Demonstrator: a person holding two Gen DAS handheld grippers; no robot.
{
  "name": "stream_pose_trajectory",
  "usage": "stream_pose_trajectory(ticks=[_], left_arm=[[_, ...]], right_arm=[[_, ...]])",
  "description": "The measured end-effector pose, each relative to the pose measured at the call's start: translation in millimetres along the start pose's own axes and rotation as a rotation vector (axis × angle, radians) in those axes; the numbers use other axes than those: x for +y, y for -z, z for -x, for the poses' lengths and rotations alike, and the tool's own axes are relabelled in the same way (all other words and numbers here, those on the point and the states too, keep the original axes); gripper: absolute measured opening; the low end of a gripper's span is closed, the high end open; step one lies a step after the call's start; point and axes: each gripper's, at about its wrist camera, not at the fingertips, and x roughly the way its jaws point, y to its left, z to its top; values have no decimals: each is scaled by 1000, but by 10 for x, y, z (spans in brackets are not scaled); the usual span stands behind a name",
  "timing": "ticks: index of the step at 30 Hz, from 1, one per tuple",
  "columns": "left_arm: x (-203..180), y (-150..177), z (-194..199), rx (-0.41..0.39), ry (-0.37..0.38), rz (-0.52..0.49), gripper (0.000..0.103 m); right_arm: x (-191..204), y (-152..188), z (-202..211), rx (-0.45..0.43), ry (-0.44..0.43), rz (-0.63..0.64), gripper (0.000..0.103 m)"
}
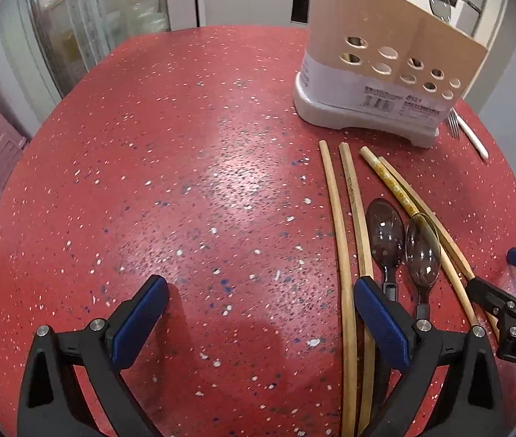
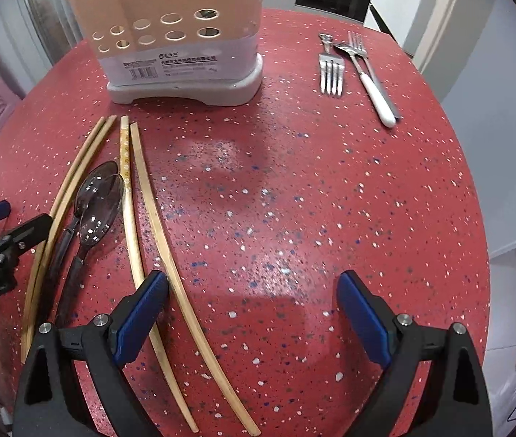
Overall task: Organize utensils
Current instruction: 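Lower both grippers over the loose chopsticks and spoons, then grasp a wooden chopstick with the right gripper while the left grasps another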
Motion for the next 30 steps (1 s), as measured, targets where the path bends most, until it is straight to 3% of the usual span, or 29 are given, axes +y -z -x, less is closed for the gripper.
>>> stream_pose_trajectory(ticks=[4, 7, 12, 18, 19, 21, 22, 25, 30], left_arm=[[-65, -84, -45, 0, -11, -13, 103], [-76, -165, -78, 5, -11, -15, 103], [-59, -274, -117, 19, -7, -25, 103], [-69, -358, -156, 35, 0, -36, 103], [-84, -367, -141, 29, 6, -42, 103], [-132, -396, -125, 31, 13, -56, 99], [-178, -427, -117, 35, 19, -69, 96], [-310, -488, -120, 53, 23, -108, 87], [-361, -570, -151, 98, 20, -106, 86]], right_arm=[[82, -131, -45, 12, -9, 43, 95], [205, -276, -84, 13, -23, 102, 88], [355, -510, -141, 36, -73, 159, 62], [459, -721, -207, 99, -95, 208, 48], [460, -736, -208, 105, -99, 211, 43], [456, -735, -192, 116, -111, 219, 14], [441, -729, -189, 120, -107, 220, 7], [358, -686, -173, 113, -110, 197, 7], [151, -584, -112, 70, -132, 147, 7]])
